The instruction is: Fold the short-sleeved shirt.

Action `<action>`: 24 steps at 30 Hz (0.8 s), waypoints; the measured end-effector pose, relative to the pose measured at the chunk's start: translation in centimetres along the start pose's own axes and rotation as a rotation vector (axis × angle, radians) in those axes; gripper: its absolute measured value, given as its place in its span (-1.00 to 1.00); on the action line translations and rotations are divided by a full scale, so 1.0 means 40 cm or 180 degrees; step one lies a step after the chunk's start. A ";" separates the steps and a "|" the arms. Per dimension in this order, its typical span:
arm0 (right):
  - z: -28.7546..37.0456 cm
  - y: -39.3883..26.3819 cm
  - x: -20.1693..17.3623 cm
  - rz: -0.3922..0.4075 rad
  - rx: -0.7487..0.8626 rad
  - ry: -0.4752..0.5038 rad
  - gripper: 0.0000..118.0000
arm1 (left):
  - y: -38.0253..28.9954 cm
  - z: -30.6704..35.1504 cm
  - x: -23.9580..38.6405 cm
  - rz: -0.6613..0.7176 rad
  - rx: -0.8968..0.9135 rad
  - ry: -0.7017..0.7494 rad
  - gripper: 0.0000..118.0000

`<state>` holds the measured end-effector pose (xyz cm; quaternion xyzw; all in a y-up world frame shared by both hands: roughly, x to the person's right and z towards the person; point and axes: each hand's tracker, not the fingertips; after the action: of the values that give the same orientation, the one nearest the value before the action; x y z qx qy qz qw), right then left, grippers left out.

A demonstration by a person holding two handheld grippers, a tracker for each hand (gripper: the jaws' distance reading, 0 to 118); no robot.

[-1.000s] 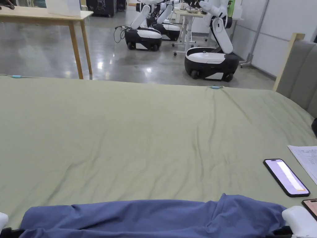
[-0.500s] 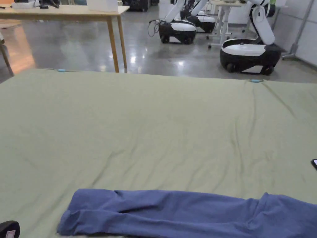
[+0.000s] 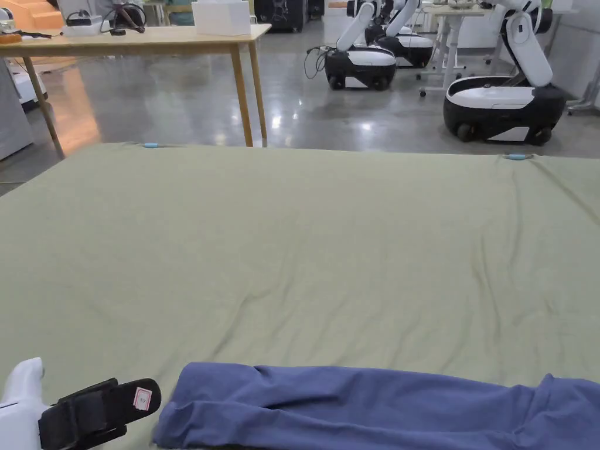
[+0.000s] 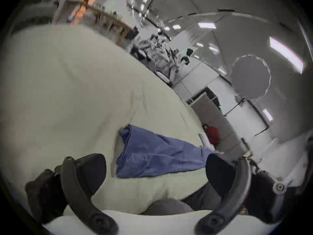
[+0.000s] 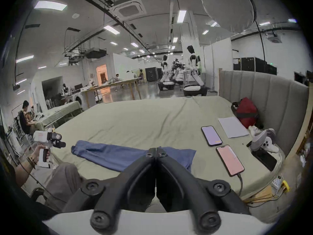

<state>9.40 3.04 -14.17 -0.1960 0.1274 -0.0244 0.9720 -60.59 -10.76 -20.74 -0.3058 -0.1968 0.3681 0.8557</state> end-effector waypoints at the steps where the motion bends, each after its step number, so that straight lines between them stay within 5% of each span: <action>1: -0.002 0.000 0.007 -0.0041 -0.0018 -0.0035 -0.99 | 0.009 -0.023 -0.027 0.0120 -0.0090 -0.0008 0.97; 11: -0.008 -0.003 0.020 -0.0170 -0.0049 -0.0052 -0.99 | 0.050 -0.205 -0.129 0.0381 -0.0616 -0.0700 0.97; 16: -0.022 -0.009 0.014 -0.0128 -0.0111 -0.0008 -0.99 | 0.047 -0.263 -0.077 -0.0046 -0.0841 -0.0705 0.95; 20: -0.032 -0.019 0.021 -0.0135 -0.0178 -0.0026 -0.99 | 0.051 -0.251 -0.062 -0.0121 -0.0894 -0.0573 0.31; 22: -0.037 -0.023 0.025 -0.0147 -0.0196 -0.0034 -0.99 | 0.051 -0.251 -0.052 -0.0441 -0.0891 -0.0047 -0.80; 24: -0.043 -0.026 0.025 -0.0145 -0.0217 -0.0049 -0.99 | 0.042 -0.255 -0.049 -0.0468 -0.1061 -0.0067 -0.80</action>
<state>9.92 1.34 -15.53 -0.2321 0.1162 -0.0407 0.9649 -57.01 -15.18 -29.59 -0.4244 -0.2858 0.2701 0.8156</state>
